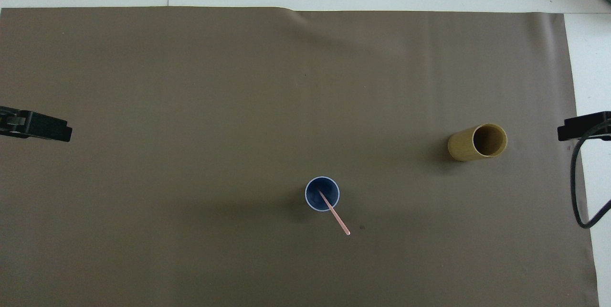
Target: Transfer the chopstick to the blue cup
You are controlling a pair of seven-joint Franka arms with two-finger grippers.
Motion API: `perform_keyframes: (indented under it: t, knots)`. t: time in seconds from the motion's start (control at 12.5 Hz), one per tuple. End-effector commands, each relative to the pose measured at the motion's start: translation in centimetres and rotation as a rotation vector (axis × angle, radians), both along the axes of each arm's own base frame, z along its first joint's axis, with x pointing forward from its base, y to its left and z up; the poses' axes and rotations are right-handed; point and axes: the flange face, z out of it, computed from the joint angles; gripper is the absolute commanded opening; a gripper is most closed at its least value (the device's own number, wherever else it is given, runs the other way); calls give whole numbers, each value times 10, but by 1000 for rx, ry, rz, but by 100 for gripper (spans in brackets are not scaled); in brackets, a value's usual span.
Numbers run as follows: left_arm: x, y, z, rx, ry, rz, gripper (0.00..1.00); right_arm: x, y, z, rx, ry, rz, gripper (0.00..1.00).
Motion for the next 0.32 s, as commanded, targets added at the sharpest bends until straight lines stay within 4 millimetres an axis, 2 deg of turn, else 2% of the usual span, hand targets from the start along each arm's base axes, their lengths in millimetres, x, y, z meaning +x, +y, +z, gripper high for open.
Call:
perform_keyframes:
  t: [0.0,0.24]
  knots:
    - [-3,3,4,-1,0,1,100,-5,3,5,19,5,6,100]
    - [-3,3,4,-1,1,1,100,-4,3,5,32,0,10,100]
